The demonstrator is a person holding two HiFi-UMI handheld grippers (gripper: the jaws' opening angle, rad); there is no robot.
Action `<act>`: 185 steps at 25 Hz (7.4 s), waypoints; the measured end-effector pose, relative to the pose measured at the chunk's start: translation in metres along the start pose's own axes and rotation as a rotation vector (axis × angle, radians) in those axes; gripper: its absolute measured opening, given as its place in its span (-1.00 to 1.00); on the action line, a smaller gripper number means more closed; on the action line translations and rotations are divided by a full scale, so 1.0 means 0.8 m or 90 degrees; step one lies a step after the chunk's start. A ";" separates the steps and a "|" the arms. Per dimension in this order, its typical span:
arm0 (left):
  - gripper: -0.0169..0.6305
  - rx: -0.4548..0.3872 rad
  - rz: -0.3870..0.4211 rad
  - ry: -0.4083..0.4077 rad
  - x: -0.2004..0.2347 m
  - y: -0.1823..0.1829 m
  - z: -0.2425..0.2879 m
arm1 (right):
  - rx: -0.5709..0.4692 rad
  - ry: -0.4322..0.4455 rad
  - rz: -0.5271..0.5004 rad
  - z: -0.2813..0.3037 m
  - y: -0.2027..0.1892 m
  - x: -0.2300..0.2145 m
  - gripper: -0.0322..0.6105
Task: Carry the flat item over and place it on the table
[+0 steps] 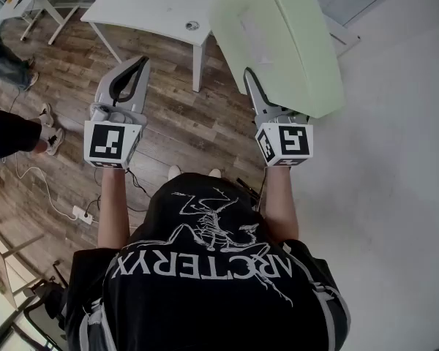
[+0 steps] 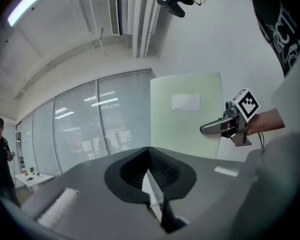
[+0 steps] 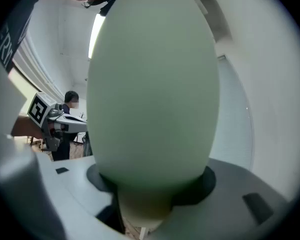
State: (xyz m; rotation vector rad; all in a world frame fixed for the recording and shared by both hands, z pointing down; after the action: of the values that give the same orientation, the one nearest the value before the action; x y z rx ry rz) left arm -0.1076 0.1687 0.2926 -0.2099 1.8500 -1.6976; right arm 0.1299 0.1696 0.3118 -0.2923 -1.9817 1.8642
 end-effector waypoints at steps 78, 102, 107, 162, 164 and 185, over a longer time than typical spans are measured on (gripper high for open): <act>-0.92 0.041 -0.036 -0.029 0.335 -0.179 0.397 | 0.065 -0.027 -0.030 0.521 -0.065 -0.118 -0.05; -0.92 0.069 -0.011 0.019 0.333 -0.168 0.429 | 0.180 0.000 0.049 0.593 -0.224 -0.150 -0.05; -0.92 0.097 -0.027 0.031 0.345 -0.184 0.421 | 0.245 -0.018 0.069 0.622 -0.316 -0.130 -0.05; -0.92 0.044 0.013 0.002 0.299 -0.115 0.467 | -0.037 0.144 -0.012 0.586 -0.015 -0.168 -0.79; -0.92 0.040 0.013 0.004 0.298 -0.112 0.466 | -0.052 0.142 -0.012 0.582 -0.007 -0.169 -0.84; -0.92 0.021 -0.007 -0.009 0.291 -0.110 0.456 | -0.058 0.133 -0.055 0.564 -0.014 -0.165 -0.87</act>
State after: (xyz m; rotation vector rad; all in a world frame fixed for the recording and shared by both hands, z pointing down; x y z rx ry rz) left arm -0.1254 -0.2726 0.3034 -0.2186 1.8126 -1.7274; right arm 0.0580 -0.2943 0.2907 -0.4040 -1.9089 1.6232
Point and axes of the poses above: the fingertips, and each gripper's own axes: z forward along the fingers, x to its left, y out of its top, the point moved 3 cm from there along -z, backward along the fingers, and after that the axes turned 1 degree about x, right-handed, at the moved point
